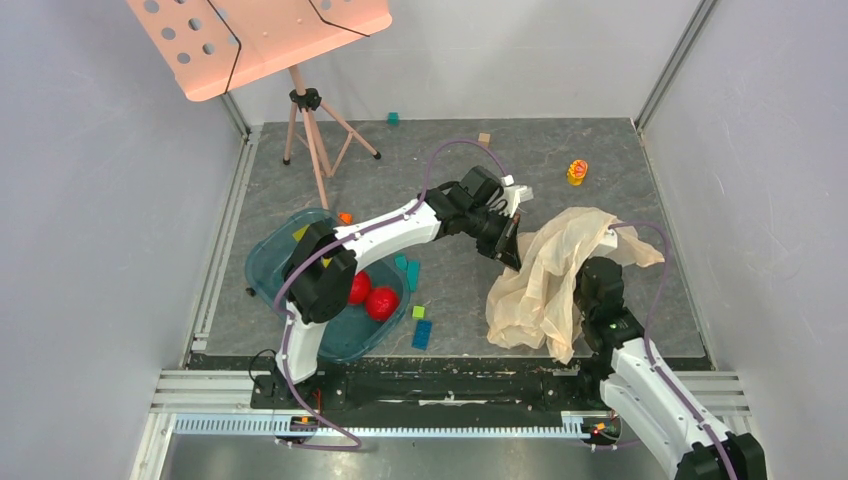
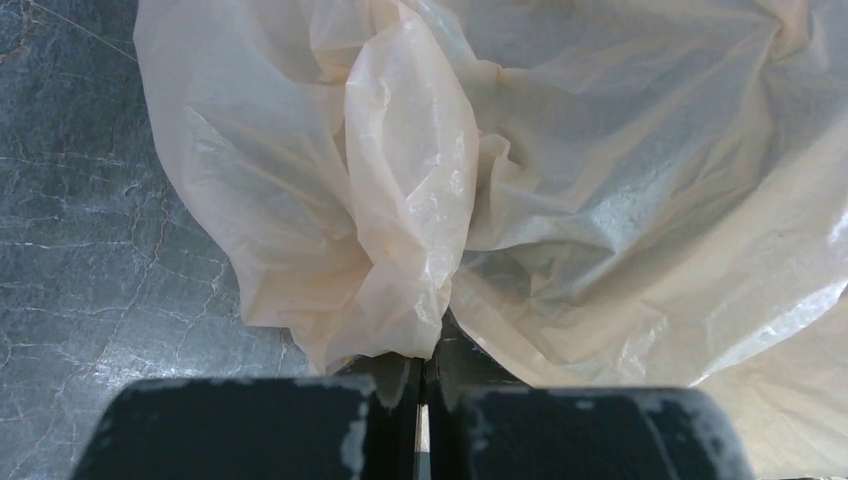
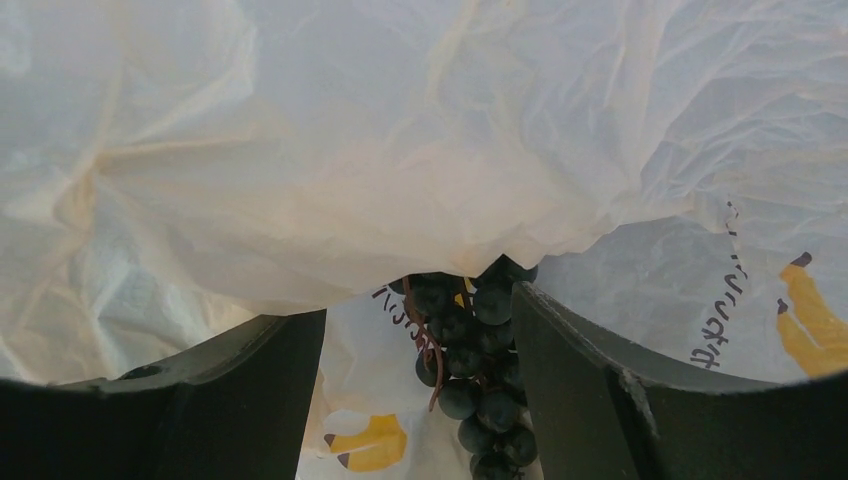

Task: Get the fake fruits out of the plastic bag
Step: Adjust the plastic bag at the center of the board.

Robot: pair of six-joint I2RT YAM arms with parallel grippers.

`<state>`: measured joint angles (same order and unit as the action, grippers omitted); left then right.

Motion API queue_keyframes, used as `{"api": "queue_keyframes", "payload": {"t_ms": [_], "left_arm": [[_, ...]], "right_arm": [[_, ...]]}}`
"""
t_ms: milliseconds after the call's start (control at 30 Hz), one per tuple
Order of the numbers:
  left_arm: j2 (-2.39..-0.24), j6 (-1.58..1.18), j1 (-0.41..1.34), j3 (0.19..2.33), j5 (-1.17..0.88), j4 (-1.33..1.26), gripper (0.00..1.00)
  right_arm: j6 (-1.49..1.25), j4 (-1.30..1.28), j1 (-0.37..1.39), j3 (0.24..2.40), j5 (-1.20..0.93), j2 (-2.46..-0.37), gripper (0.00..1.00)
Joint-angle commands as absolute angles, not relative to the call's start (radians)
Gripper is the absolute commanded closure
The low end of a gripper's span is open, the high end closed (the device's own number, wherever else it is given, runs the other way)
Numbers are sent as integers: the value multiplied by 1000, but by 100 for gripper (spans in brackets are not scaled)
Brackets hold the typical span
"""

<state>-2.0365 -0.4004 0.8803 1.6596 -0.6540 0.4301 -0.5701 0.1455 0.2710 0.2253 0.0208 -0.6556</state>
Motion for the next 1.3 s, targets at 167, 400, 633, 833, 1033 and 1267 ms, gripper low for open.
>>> {"api": "queue_keyframes", "payload": {"t_ms": [167,400,633,833,1033,1267], "left_arm": [[-1994,-349,862,1844,-738,459,98],[-2105,-241,918,2224,-731,784,98],[-2123,-182,916,2218,-669,892,98],[-2191,-152,915,2094,-665,878,98],[-2192,-194,870,1974,-582,727,98],[-2157,-281,751,1823,-581,535,98]], "right_arm": [[-532,127,272,271,-88,-577,30],[-459,-21,273,317,65,-475,28],[-471,-32,273,279,72,-471,27],[-477,-59,273,302,49,-527,27],[-411,-65,273,310,55,-656,27],[-379,-109,272,334,234,-743,25]]}}
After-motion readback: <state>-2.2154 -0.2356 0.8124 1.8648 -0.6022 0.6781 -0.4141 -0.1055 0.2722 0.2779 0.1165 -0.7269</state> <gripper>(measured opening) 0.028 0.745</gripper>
